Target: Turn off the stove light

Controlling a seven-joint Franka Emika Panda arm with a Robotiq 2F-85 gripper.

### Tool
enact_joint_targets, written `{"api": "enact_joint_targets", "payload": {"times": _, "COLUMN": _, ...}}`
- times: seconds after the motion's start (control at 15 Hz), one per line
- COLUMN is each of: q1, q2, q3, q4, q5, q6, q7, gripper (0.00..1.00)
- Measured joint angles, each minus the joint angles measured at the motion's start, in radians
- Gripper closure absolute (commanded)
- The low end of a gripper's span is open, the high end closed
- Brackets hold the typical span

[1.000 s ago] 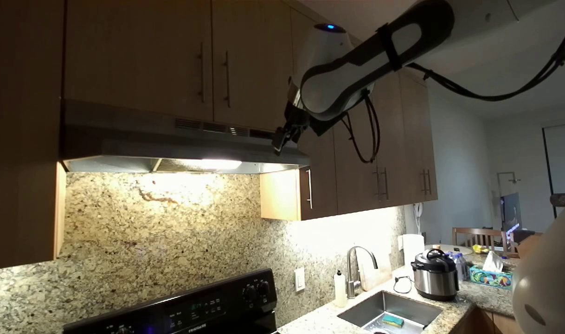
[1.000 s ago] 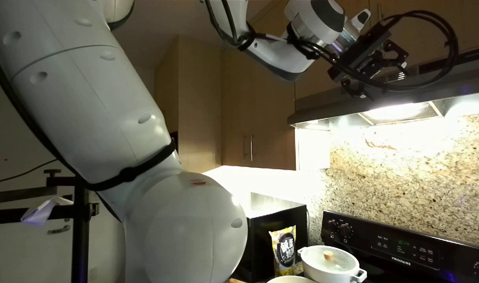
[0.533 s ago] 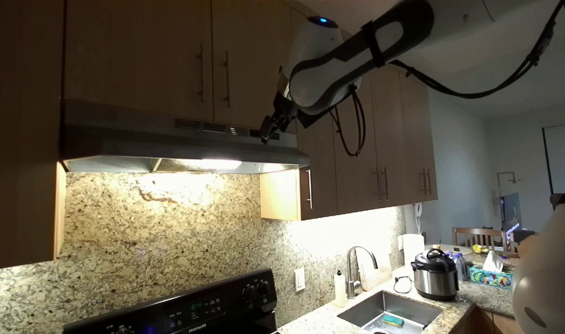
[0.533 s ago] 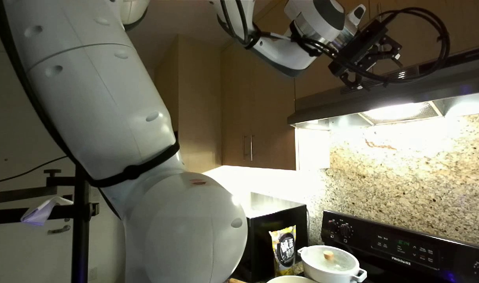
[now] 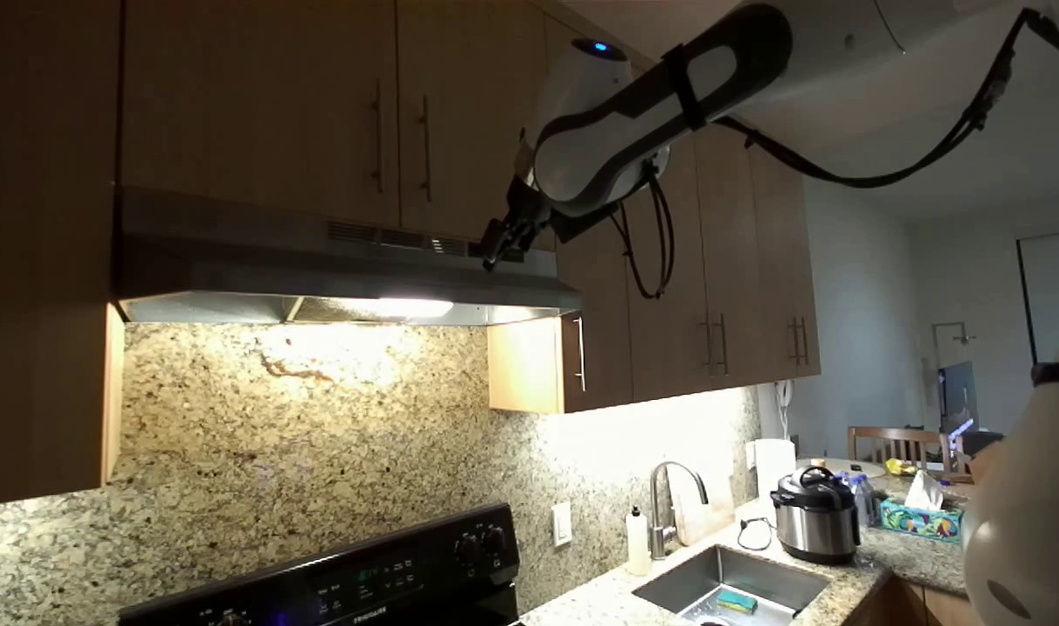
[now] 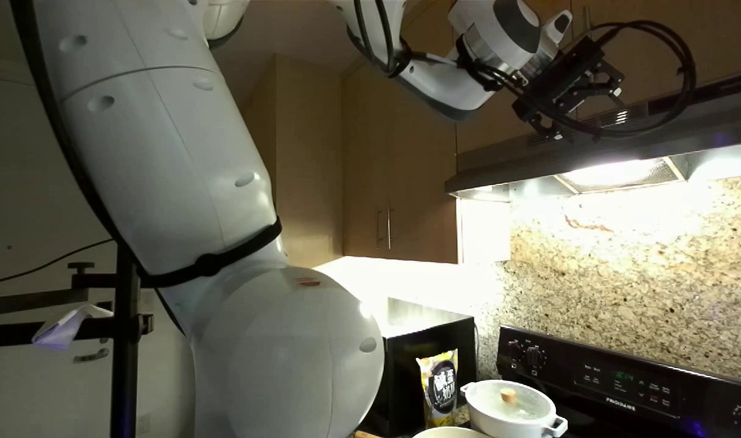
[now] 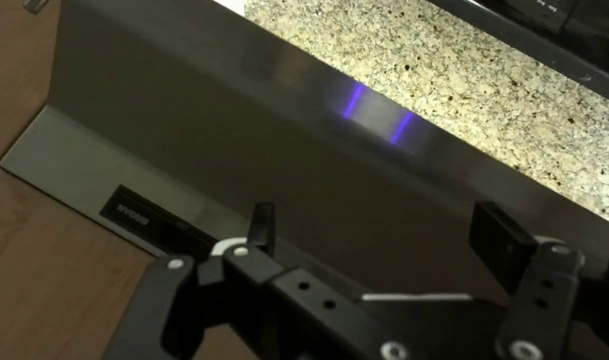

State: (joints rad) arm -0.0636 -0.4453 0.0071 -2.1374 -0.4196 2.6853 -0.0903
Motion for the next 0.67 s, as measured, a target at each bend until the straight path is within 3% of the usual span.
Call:
{"api": "enact_joint_targets", "payload": {"times": 0.33, "q1": 0.046, "q2": 0.027, "q3": -0.059, "q4": 0.003, "q5": 0.152, "q6": 0.096, "q7": -0.004, "gripper": 0.0}}
{"api": "enact_joint_targets", "payload": {"times": 0.67, "q1": 0.051, "q2": 0.063, "q3": -0.089, "q4": 0.027, "q5": 0.218, "q6": 0.192, "q7": -0.004, "gripper": 0.0}}
